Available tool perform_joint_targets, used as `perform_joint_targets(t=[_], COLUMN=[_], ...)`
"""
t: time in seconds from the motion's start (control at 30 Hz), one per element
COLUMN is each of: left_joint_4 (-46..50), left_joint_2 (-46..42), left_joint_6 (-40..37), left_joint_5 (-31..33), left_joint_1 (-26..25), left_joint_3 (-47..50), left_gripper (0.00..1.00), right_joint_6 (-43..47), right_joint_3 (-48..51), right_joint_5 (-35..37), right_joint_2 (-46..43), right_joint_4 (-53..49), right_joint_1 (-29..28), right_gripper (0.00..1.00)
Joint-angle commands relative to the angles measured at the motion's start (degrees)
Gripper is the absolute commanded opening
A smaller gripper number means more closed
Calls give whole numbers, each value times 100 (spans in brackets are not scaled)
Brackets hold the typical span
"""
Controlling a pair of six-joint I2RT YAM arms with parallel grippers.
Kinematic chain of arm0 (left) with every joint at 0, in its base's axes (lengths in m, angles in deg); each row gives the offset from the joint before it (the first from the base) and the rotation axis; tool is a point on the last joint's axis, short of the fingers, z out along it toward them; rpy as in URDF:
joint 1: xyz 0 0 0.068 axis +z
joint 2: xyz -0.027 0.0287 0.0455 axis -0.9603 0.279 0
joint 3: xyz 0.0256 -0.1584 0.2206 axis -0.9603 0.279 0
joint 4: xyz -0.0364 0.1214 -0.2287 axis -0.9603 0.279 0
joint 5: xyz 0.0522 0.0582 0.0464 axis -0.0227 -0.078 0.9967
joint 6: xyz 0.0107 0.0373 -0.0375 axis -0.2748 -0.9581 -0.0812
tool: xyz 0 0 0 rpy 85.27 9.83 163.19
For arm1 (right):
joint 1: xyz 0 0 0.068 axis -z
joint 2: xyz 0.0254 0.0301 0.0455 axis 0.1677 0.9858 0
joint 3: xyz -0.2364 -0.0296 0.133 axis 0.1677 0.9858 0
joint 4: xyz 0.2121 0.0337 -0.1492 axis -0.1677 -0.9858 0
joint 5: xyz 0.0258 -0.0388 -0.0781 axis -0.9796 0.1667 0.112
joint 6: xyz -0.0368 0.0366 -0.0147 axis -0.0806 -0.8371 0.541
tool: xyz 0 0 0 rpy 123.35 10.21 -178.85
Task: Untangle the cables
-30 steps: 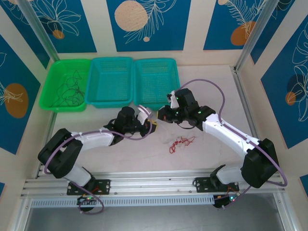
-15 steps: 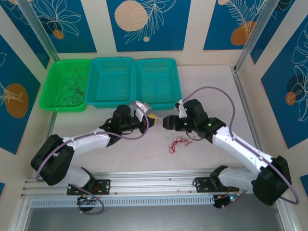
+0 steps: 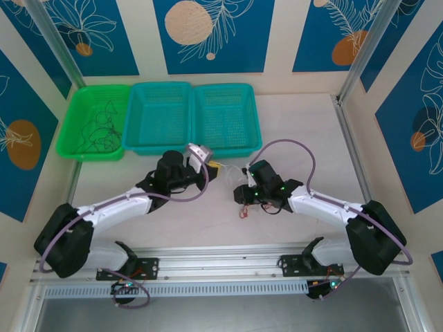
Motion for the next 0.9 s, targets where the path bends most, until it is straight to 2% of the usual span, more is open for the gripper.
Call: perform_joint_targets(t=[0.0, 0.13, 0.2, 0.37, 0.53, 0.63, 0.73, 0.8, 0.87], left_joint_4=[659, 1929, 2440, 2838, 3464, 3697, 3594, 3656, 3981], left_joint_2=[-477, -896, -1128, -1731, -2187, -2365, -2498, -2538, -2482], left_joint_6=[-79, 12, 142, 194, 235, 284, 206, 95, -178], left_joint_5=[904, 1931, 2206, 2039, 2171, 1831, 1301, 1432, 1942], left_joint_1=[156, 522, 816, 1437, 1944, 2154, 2157, 2156, 2169], left_joint_3=[-291, -602, -650, -510, -616, -790, -1049, -1320, -1704], left_gripper=[0, 0, 0, 0, 0, 0, 0, 0, 0], right_joint_6=[-253, -627, -847, -1181, -1714, -1585, -1373, -1315, -1415], right_joint_3=[-234, 91, 313, 605, 534, 659, 631, 552, 487], right_joint_5=[994, 1059, 849, 427, 830, 435, 206, 297, 596], right_joint_2=[-77, -431, -593, -813, -1052, -1279, -1335, -1253, -1185], right_joint_4=[-465, -571, -582, -714, -1548, -1387, -1251, -1350, -1609], right_joint_1=[75, 566, 975, 1781, 2579, 3170, 3270, 3272, 3346], right_gripper=[13, 8, 0, 0, 0, 0, 0, 0, 0])
